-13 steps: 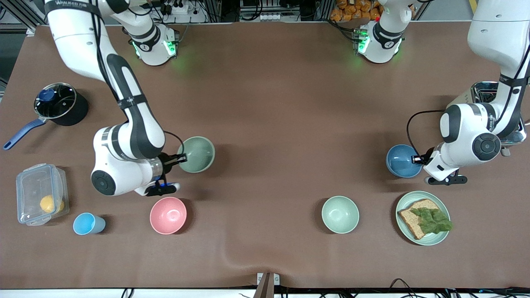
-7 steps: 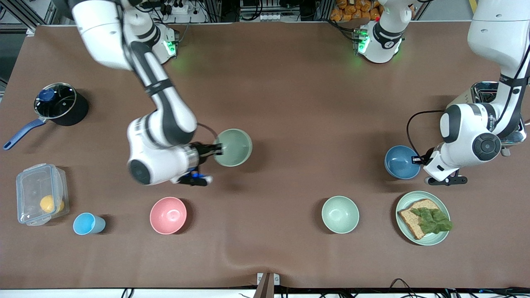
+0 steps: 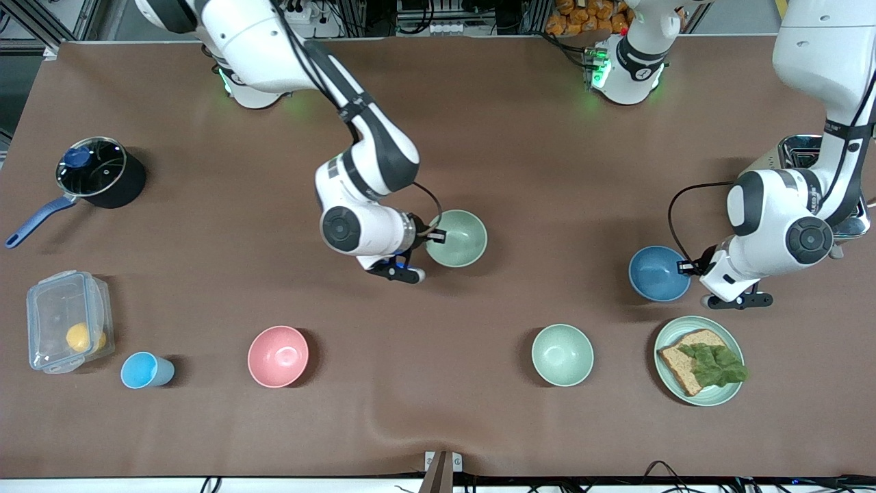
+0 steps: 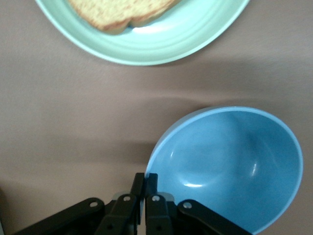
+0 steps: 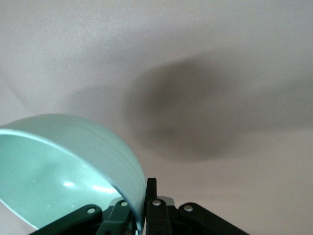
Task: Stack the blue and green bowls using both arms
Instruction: 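Slide the green bowl with the right gripper toward the table middle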
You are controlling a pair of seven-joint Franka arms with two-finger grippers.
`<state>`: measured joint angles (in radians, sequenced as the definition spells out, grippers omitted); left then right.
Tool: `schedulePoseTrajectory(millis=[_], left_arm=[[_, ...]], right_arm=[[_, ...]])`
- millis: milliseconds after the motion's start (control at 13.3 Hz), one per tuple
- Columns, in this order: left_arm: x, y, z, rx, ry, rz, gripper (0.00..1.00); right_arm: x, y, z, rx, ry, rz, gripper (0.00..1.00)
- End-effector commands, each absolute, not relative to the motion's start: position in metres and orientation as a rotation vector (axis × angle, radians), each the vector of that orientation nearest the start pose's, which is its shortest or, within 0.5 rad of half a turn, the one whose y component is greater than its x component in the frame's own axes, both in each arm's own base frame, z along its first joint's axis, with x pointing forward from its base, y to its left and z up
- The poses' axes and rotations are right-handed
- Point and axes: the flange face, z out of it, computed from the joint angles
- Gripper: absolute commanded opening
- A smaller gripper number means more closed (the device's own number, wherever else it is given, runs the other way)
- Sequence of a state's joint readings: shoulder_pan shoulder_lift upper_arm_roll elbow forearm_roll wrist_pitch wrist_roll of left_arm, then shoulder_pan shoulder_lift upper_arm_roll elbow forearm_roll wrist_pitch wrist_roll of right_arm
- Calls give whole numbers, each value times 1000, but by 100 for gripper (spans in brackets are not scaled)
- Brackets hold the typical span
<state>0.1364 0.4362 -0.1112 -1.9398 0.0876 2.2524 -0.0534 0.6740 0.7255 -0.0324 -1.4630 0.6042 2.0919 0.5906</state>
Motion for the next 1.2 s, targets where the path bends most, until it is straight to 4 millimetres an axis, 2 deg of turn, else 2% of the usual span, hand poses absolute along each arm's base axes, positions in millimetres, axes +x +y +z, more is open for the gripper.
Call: schedulePoseTrajectory(millis=[0, 75, 150, 225, 301, 376, 601, 827, 902, 977, 1052, 1127], left_arm=[[607, -5, 281, -3150, 17, 144, 0], [608, -19, 289, -3154, 45, 145, 0], [609, -35, 300, -3160, 64, 129, 0], [610, -50, 308, -3168, 90, 111, 0], [612, -62, 317, -3174, 85, 96, 0], [615, -76, 327, -3178, 70, 96, 0], [616, -113, 339, -3195, 36, 101, 0], [612, -143, 344, -3210, 6, 97, 0], [610, -153, 345, -3211, -4, 96, 0], [609, -159, 346, -3212, -14, 95, 0], [607, -167, 347, -3211, -5, 94, 0], [606, -170, 348, -3213, -21, 93, 0]], right_arm=[[541, 476, 225, -2681, 437, 487, 13], [527, 494, 221, -2681, 422, 464, 19], [523, 498, 214, -2683, 466, 456, 39], [523, 498, 214, -2680, 500, 463, 73], [526, 495, 218, -2674, 530, 471, 100], [530, 491, 223, -2667, 560, 472, 100], [536, 481, 241, -2655, 652, 540, 100], [563, 446, 264, -2618, 813, 631, 100], [569, 443, 270, -2583, 938, 644, 100], [576, 442, 273, -2538, 1134, 637, 100], [576, 444, 272, -2539, 1234, 611, 100], [580, 442, 270, -2555, 1248, 550, 100]])
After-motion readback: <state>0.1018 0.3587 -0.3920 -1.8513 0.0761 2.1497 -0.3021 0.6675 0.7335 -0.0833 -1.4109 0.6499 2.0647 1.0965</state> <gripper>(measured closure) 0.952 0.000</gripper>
